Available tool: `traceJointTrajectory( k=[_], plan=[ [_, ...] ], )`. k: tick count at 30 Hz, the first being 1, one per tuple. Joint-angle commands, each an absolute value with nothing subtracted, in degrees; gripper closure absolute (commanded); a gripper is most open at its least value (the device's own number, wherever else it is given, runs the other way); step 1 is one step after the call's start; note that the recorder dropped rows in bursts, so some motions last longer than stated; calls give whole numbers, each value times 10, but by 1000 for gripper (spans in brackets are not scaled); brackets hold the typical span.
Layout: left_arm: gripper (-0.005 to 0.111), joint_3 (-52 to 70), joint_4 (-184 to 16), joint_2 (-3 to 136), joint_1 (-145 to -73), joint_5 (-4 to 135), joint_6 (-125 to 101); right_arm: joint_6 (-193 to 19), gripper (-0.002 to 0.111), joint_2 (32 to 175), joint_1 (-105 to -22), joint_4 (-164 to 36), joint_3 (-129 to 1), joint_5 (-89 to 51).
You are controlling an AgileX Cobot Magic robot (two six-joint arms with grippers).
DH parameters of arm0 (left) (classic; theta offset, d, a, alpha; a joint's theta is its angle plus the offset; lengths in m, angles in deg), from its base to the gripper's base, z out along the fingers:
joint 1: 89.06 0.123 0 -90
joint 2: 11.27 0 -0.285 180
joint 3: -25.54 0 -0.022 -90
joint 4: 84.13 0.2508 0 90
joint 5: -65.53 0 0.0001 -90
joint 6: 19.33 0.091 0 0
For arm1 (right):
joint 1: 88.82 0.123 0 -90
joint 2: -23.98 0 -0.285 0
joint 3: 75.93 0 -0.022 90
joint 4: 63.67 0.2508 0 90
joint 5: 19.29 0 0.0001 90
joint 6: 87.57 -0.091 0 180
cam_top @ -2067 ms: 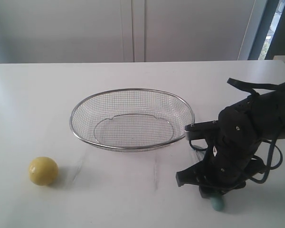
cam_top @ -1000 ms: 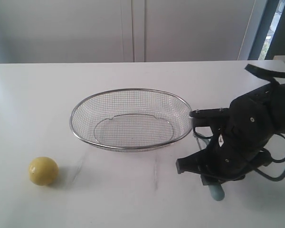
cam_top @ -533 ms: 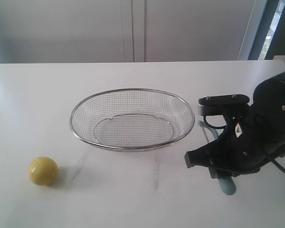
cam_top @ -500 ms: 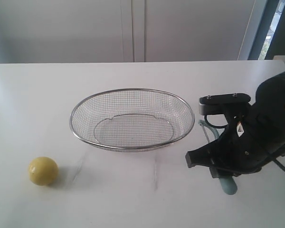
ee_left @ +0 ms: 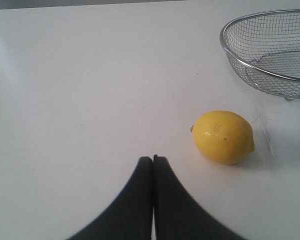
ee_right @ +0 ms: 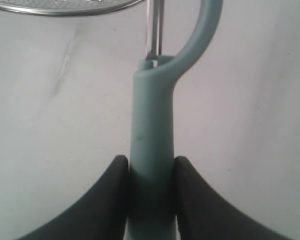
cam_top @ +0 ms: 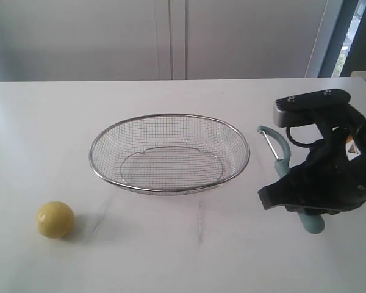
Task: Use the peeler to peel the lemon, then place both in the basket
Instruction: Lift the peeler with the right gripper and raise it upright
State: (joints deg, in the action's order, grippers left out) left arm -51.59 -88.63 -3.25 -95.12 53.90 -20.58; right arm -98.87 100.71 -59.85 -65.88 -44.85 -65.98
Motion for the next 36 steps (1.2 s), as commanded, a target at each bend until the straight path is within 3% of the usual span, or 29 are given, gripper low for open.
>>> traceJointTrajectory(
  k=[1, 17, 21, 36],
  plan=[
    [107, -517, -888, -35, -955, 539, -205, -960, 108, 979, -603, -664, -446, -670],
    [107, -517, -888, -35, -955, 539, -205, -868, 108, 930, -602, -643, -446, -666],
    [107, -517, -888, -35, -955, 539, -205, -746, 108, 930, -602, -643, -446, -665],
    [107, -517, -888, -35, -955, 539, -205, -763, 108, 930, -602, -633, -446, -629]
  ],
)
